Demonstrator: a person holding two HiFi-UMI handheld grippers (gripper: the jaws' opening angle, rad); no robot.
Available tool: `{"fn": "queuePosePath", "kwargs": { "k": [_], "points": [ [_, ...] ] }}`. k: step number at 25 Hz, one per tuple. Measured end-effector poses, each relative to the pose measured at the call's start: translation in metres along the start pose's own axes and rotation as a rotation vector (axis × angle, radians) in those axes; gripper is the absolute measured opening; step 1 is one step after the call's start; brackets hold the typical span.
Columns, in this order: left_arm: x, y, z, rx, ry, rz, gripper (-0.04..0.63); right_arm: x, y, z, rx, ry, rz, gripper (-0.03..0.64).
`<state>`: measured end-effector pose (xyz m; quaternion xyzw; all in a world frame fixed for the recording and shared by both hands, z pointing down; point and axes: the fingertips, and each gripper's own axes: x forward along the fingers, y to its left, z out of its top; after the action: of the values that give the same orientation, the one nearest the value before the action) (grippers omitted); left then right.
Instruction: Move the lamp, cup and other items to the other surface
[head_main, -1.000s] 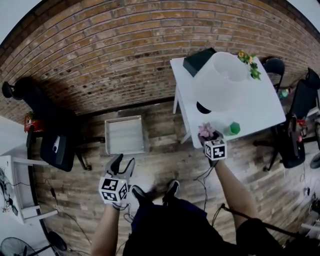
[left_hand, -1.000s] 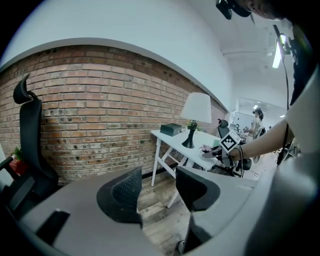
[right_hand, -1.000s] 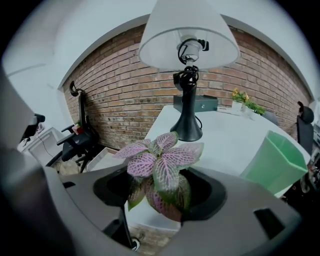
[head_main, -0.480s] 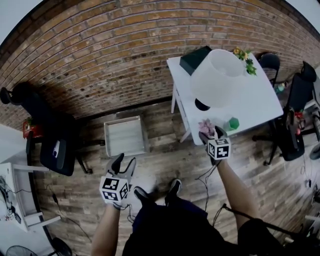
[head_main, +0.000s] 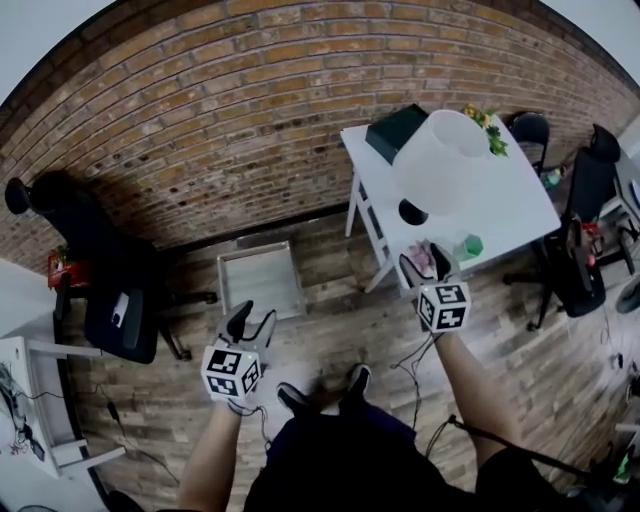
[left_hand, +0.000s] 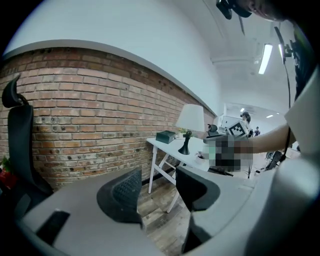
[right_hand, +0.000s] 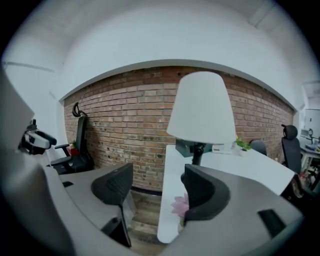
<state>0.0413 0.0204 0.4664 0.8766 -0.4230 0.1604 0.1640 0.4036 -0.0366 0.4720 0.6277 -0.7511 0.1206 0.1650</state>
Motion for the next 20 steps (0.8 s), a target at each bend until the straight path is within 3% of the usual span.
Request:
{"fn": "queuePosePath", "kwargs": {
  "k": [11, 20],
  "points": [
    [-0.071, 0.054, 0.088, 0.028, -0.186, 0.075, 0.174, -0.03, 0.165, 0.146, -0.115, -0.278, 0.162, 0.212],
    [-0.12, 0.049, 0.151, 0.113, -0.327, 0.091, 0.056, -0.041, 0.243, 0.196, -0.118, -0.365, 0.292, 0.11]
  ]
}}
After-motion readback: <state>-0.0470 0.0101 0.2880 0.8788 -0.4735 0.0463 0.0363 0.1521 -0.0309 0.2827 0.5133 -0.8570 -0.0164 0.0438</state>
